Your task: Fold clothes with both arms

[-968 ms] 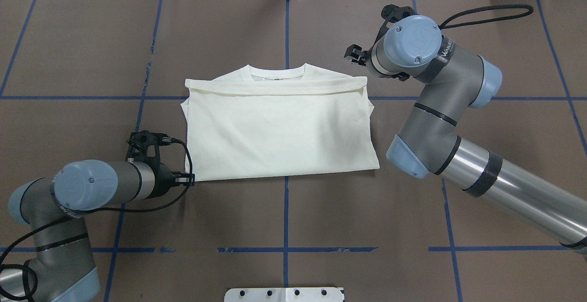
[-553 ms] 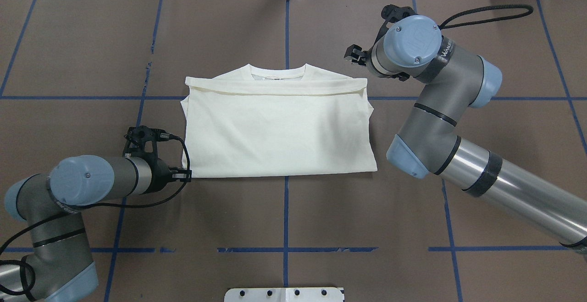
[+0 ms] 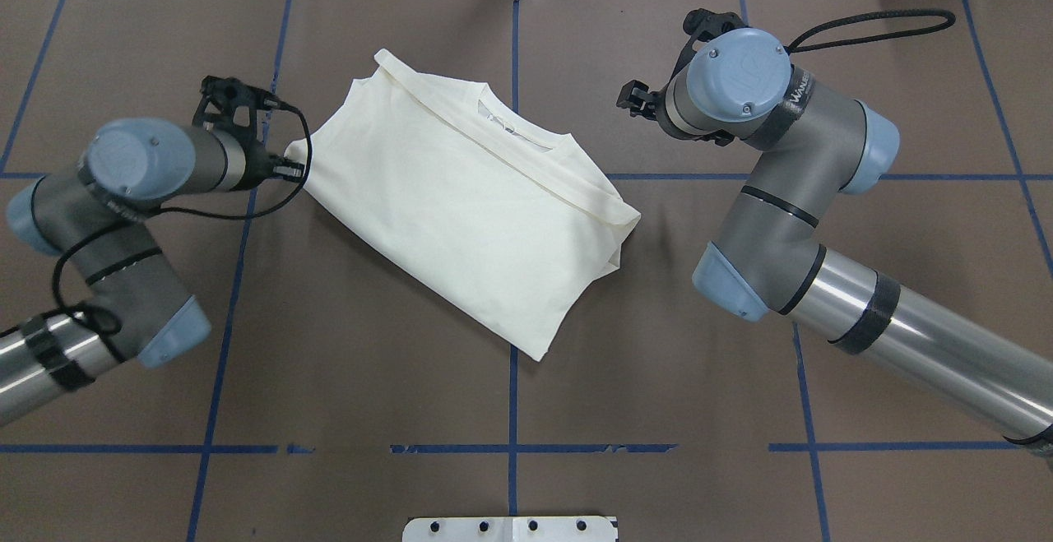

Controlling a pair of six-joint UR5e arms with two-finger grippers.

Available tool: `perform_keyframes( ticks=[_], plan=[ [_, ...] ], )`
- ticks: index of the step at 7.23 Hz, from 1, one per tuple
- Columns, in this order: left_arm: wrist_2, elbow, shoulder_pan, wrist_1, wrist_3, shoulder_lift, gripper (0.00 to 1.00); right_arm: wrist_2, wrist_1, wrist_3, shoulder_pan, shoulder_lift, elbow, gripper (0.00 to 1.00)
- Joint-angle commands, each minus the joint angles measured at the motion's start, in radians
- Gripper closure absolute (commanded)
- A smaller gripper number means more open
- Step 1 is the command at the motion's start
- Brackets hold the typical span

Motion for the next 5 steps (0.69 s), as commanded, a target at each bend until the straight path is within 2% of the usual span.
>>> perform_keyframes(
  ticks=[1, 2, 3, 4, 5],
  plan=[
    [0.006, 0.375, -0.099, -0.013, 0.070, -0.305, 1.00, -0.001, 0.001, 0.006, -0.001, 0.004, 0.003, 0.00],
    [0.008, 0.483, -0.113, -0.042, 0.070, -0.385, 1.00, 0.001, 0.001, 0.008, -0.001, 0.007, 0.003, 0.00],
    [0.034, 0.564, -0.118, -0.103, 0.070, -0.418, 1.00, -0.001, 0.001, 0.009, -0.001, 0.009, 0.003, 0.00],
    [0.034, 0.562, -0.124, -0.126, 0.069, -0.414, 0.95, 0.001, 0.001, 0.011, -0.006, 0.009, 0.003, 0.00],
    [0.028, 0.541, -0.125, -0.167, 0.070, -0.385, 0.01, -0.004, -0.001, 0.020, -0.015, 0.018, -0.005, 0.00]
  ],
)
